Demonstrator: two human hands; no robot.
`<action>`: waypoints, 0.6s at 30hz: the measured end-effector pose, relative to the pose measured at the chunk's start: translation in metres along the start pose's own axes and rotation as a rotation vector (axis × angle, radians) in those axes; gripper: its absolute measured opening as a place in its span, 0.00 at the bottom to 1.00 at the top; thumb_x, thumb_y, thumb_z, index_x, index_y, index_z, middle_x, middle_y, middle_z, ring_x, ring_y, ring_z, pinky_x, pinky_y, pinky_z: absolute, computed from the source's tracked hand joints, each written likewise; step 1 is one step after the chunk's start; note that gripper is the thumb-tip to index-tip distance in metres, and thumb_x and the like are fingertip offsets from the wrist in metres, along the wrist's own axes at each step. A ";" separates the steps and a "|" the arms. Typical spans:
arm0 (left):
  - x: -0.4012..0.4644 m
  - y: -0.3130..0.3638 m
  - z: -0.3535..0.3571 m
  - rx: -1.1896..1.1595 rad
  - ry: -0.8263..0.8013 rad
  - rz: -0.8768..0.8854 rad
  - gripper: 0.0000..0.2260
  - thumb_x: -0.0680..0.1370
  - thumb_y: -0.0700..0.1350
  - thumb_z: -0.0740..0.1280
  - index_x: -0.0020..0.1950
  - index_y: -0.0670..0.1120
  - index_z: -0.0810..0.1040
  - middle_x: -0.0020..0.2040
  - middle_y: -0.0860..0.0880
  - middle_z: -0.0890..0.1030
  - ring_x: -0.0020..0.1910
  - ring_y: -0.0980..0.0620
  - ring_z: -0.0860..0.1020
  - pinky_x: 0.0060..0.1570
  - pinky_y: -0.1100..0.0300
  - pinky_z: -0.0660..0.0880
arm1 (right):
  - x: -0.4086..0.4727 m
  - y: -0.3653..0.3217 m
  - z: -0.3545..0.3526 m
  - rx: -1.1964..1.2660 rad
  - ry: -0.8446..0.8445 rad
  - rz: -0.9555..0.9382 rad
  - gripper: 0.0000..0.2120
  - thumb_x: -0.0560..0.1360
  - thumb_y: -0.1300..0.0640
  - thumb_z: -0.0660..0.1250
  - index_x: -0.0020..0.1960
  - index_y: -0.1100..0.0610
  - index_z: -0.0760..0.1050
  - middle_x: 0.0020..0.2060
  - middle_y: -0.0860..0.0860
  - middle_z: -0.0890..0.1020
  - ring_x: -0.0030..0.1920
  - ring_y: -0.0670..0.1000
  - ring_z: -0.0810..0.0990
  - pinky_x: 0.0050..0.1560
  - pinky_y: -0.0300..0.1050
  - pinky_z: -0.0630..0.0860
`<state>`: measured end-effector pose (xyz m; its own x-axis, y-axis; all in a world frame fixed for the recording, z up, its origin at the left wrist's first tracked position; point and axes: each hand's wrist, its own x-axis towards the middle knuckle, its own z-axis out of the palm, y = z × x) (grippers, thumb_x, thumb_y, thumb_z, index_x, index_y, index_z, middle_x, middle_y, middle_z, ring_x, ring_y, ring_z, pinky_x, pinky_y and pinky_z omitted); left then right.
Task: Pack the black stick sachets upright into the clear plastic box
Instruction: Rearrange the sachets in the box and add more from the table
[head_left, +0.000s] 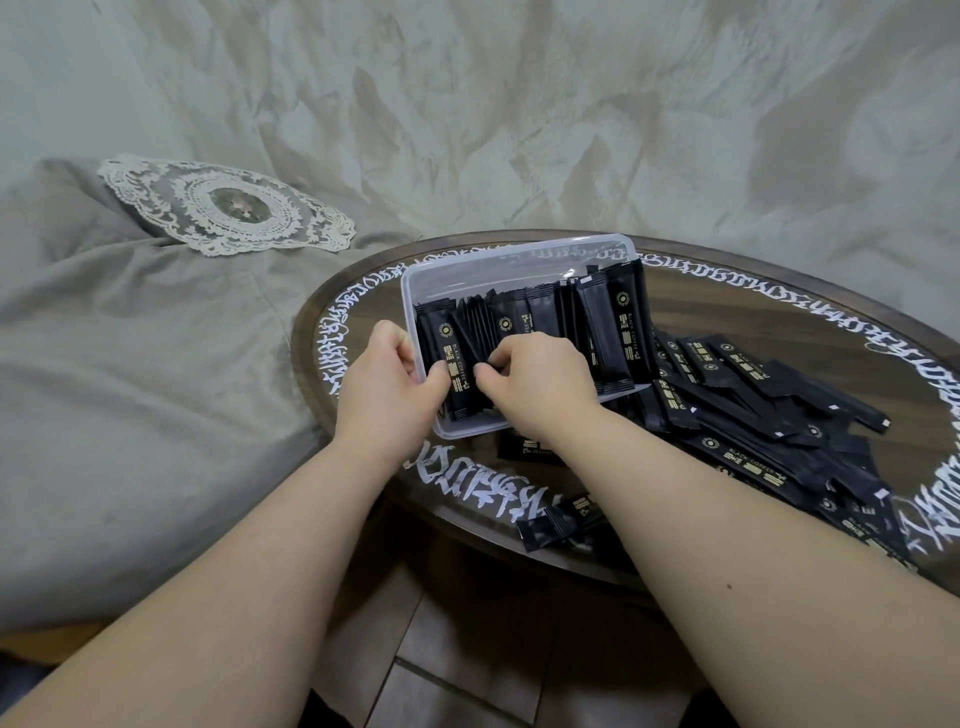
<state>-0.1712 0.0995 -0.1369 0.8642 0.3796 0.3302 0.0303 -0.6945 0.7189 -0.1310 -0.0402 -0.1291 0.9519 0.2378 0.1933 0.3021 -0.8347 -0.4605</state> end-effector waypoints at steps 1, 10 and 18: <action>0.000 0.000 0.000 -0.002 0.002 -0.001 0.12 0.74 0.46 0.69 0.40 0.46 0.65 0.31 0.53 0.72 0.31 0.56 0.70 0.31 0.62 0.64 | 0.001 0.001 0.000 0.038 -0.011 0.004 0.13 0.75 0.44 0.64 0.49 0.52 0.80 0.43 0.49 0.83 0.47 0.52 0.80 0.46 0.46 0.77; 0.001 -0.004 0.000 -0.064 0.022 0.007 0.15 0.74 0.47 0.70 0.35 0.47 0.64 0.29 0.53 0.71 0.30 0.55 0.69 0.32 0.59 0.64 | 0.000 -0.007 0.011 0.083 0.015 -0.002 0.23 0.69 0.36 0.69 0.54 0.53 0.73 0.47 0.49 0.80 0.48 0.52 0.78 0.47 0.48 0.76; 0.002 -0.007 -0.003 -0.150 0.029 0.071 0.11 0.75 0.51 0.69 0.53 0.52 0.69 0.32 0.51 0.76 0.32 0.56 0.76 0.35 0.61 0.68 | 0.000 -0.017 0.016 -0.066 -0.006 -0.012 0.26 0.67 0.38 0.72 0.50 0.54 0.64 0.49 0.52 0.78 0.50 0.58 0.79 0.43 0.48 0.74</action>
<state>-0.1710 0.1074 -0.1389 0.8466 0.3516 0.3996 -0.1075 -0.6224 0.7753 -0.1355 -0.0184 -0.1355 0.9486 0.2509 0.1930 0.3096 -0.8626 -0.4000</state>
